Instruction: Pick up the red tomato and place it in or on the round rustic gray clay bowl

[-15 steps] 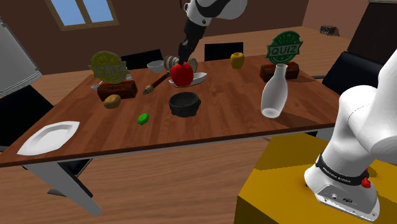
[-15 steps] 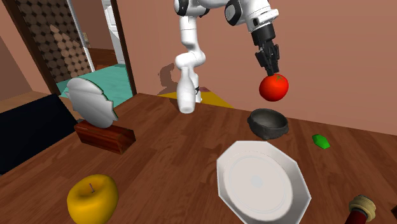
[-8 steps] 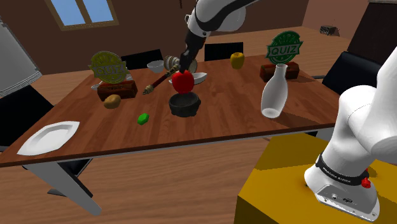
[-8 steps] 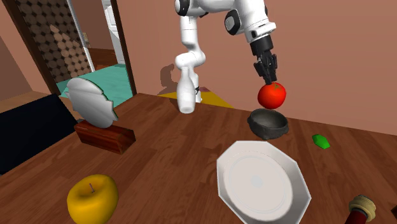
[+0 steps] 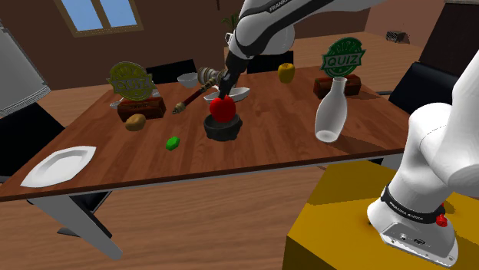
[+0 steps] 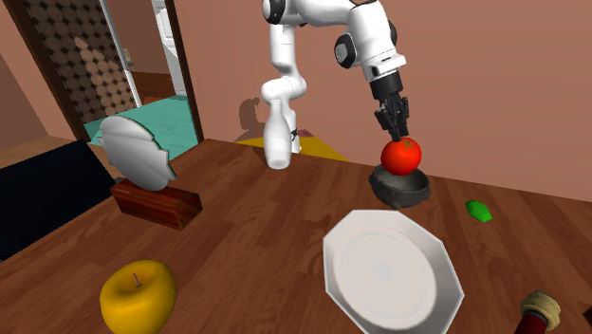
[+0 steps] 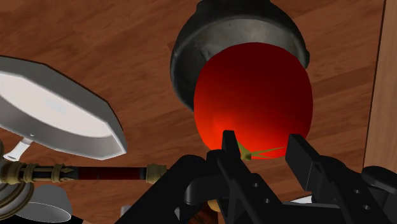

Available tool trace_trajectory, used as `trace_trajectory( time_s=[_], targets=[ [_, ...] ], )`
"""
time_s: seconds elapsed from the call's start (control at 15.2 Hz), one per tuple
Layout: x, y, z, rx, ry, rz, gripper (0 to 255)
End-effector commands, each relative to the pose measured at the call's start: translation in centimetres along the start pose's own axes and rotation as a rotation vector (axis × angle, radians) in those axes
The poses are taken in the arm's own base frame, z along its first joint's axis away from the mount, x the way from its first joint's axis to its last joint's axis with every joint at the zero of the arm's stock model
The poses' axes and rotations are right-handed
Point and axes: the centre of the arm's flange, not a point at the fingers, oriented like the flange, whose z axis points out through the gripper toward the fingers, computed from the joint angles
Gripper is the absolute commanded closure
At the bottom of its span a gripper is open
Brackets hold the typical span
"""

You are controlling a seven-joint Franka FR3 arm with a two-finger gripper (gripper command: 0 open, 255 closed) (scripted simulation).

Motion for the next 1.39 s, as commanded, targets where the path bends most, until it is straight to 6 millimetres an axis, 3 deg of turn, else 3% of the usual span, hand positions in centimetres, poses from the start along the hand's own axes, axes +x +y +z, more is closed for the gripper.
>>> trace_trajectory(
  time_s=[0.0, 0.46, 0.53, 0.86, 1.12, 1.32],
  targets=[
    [-0.2, 0.0, 0.4, 0.000, 0.001, 0.000, 255],
    [-0.2, 0.0, 0.4, 0.000, 0.001, 0.000, 255],
    [-0.2, 0.0, 0.4, 0.000, 0.001, 0.000, 0],
    [-0.2, 0.0, 0.4, 0.000, 0.001, 0.000, 0],
    [-0.2, 0.0, -4.6, 0.000, 0.001, 0.000, 0],
    [-0.2, 0.0, -4.6, 0.000, 0.001, 0.000, 0]
  ],
)
